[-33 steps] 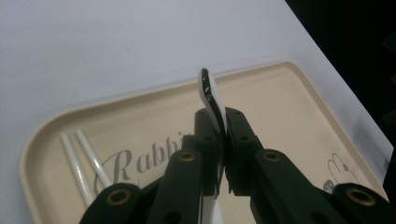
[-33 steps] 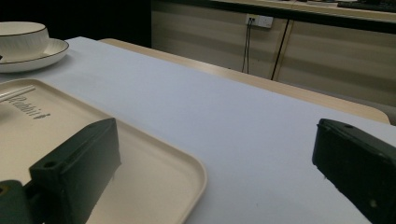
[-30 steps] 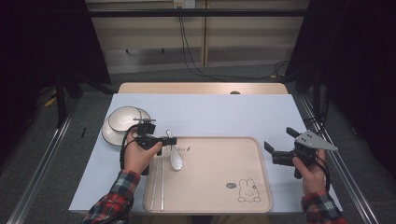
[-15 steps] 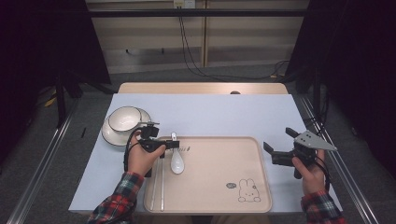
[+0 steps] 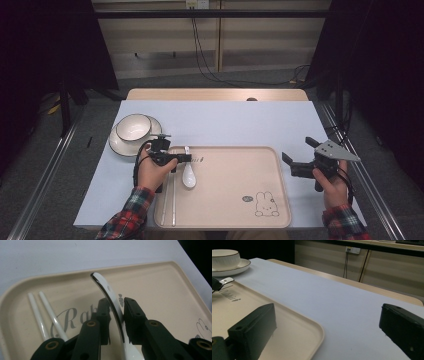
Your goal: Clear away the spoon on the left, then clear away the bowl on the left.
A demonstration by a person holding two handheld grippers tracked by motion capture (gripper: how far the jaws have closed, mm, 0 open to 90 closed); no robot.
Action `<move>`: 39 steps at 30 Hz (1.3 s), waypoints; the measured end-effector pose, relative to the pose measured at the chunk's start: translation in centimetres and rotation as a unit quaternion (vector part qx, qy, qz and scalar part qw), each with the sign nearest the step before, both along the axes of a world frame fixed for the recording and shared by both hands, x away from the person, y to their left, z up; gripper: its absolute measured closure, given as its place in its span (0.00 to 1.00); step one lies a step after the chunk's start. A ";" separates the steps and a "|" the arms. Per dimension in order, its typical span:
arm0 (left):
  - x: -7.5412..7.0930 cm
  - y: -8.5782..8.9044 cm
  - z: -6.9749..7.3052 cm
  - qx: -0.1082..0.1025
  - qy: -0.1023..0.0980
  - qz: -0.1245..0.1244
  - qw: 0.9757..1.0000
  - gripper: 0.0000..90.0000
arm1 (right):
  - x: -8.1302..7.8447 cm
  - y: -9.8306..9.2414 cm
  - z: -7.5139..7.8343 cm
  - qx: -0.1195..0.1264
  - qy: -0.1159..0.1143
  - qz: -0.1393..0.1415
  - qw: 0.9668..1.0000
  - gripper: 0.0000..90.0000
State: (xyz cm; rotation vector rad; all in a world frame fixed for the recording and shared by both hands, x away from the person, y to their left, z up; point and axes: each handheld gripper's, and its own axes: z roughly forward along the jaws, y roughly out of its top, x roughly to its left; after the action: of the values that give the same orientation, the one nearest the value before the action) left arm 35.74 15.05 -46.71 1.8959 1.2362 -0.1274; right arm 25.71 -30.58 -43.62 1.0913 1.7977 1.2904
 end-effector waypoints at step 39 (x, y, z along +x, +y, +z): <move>0.5 4.1 4.9 0.041 -0.083 0.070 0.993 0.29 | -0.1 -0.1 0.1 -0.003 -0.002 -0.002 1.000 0.01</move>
State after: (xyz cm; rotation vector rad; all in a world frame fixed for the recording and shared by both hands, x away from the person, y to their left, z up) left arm 36.26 19.11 -41.81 1.8418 1.2709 0.1553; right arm 25.61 -30.66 -43.54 1.0873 1.7936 1.2832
